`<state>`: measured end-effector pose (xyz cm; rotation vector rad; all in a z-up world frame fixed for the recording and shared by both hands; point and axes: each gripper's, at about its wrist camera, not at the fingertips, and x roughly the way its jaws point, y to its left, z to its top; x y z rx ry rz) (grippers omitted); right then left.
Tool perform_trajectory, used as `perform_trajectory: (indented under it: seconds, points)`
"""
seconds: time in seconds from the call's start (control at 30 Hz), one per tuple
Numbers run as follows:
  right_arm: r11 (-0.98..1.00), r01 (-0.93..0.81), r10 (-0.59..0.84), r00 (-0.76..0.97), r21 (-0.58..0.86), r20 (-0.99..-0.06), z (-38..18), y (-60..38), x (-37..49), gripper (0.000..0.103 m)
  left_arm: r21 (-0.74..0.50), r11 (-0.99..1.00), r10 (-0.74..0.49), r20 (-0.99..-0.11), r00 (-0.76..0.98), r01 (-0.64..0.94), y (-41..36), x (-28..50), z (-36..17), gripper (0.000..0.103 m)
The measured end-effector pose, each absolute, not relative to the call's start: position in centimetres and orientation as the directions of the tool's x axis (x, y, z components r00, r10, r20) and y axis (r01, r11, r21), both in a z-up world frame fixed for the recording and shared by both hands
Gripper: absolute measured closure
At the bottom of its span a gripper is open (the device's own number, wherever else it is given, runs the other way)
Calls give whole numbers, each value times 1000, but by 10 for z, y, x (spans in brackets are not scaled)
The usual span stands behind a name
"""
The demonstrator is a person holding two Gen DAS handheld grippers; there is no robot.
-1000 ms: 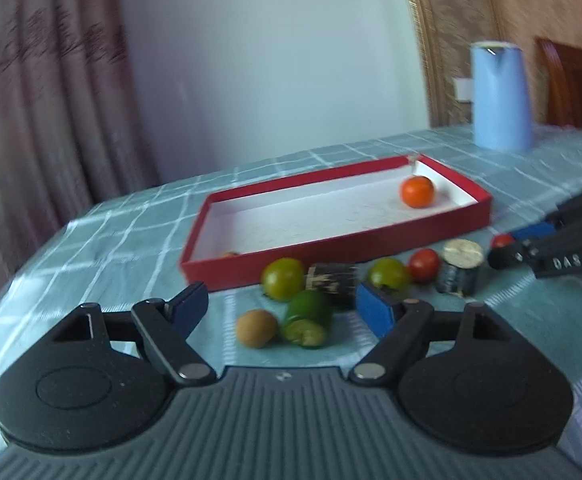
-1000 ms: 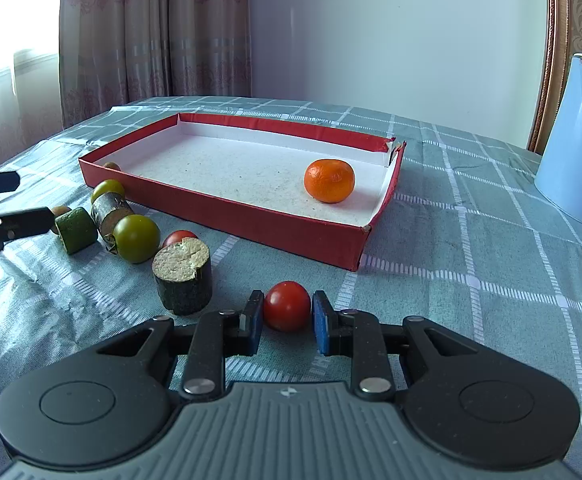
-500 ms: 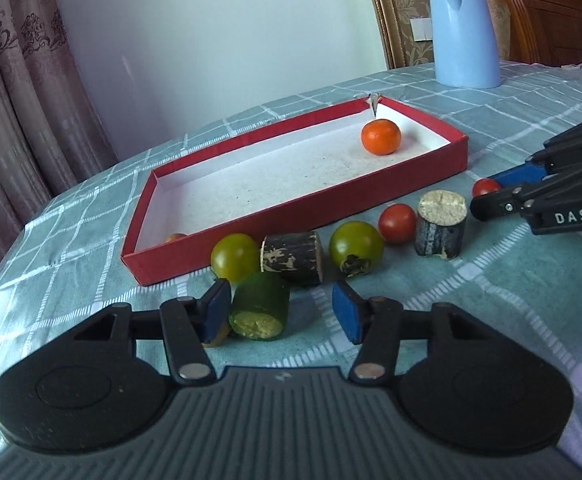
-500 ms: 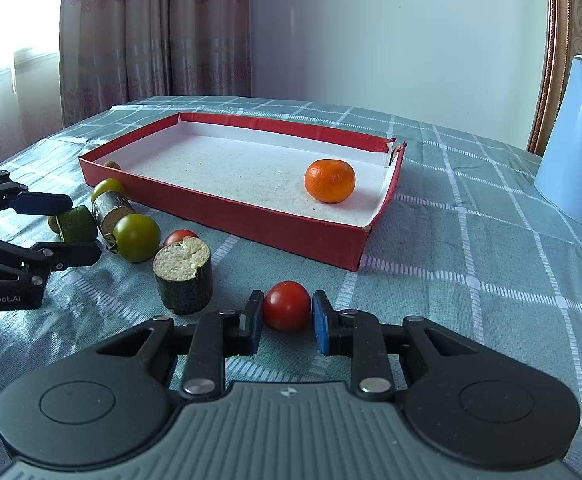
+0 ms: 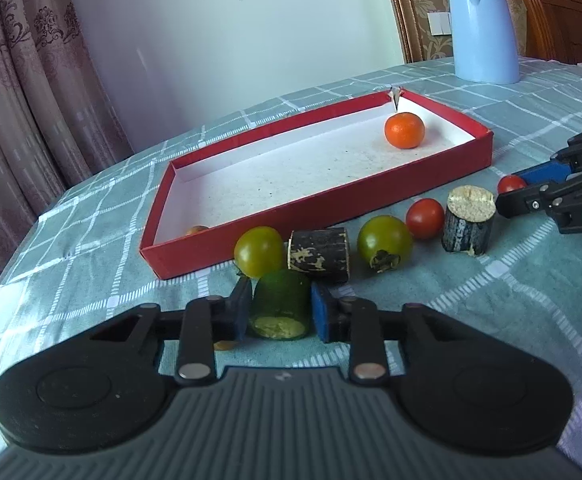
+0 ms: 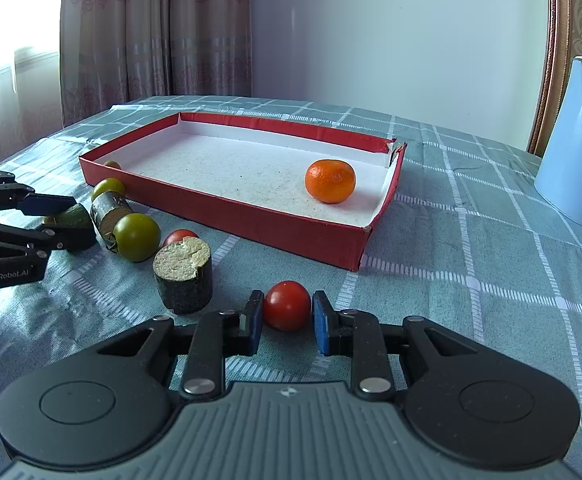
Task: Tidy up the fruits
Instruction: 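Grasp a green cucumber slice with the left tool while the right tool holds the tomato, then carry the tomato and cucumber slice into the tray and open both tools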
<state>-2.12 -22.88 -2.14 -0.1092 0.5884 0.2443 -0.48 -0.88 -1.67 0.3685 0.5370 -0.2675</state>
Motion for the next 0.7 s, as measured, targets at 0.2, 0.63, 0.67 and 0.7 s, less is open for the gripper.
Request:
perform_trajectory:
  seconds: [0.2,0.63,0.67,0.7]
  points:
    - [965,-259,197,805,-32,-559,-21,-229,-21,79,232,919,-154,-533,832,319,-5,-7,-14,75]
    - [981,-193,158,848,-18,-506,-15,-236,-28,79,133,975,-92,-491,867,179,7,-12,4,75]
    - [982,-188,155,850,-16,-504,-15,-237,-28,79,135,977,-82,-481,873,167,7,-12,6,75]
    - [983,-186,155,851,-12,-502,-15,-238,-28,79,140,977,-74,-473,878,158,6,-11,8,75]
